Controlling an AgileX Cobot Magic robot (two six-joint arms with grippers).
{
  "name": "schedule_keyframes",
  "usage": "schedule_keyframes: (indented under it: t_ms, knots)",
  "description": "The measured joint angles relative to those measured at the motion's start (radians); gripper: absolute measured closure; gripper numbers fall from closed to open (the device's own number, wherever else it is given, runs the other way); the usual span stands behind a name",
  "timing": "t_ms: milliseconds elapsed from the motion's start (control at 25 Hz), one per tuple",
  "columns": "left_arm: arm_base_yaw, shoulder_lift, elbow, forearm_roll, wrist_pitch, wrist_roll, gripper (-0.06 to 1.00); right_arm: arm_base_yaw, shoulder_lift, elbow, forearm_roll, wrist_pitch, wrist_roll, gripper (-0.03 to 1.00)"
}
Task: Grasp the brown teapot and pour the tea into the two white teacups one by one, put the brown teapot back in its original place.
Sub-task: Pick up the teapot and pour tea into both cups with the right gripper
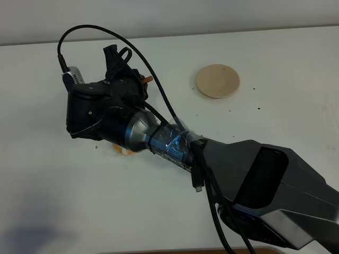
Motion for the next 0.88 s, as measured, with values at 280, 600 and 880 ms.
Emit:
schedule_keyframes:
  t_ms: [280, 600, 880]
  knots:
    - [0.000, 0.000, 0.000, 0.000, 0.000, 0.000, 0.65, 0.000, 0.000, 0.000, -0.027, -0.002, -0.006, 0.84]
    - [0.000, 0.000, 0.000, 0.000, 0.000, 0.000, 0.65, 0.000, 0.000, 0.000, -0.034, -0.002, -0.054, 0.84]
    - [0.000, 0.000, 0.000, 0.000, 0.000, 0.000, 0.65, 0.000, 0.000, 0.000, -0.067, -0.002, -0.076, 0.84]
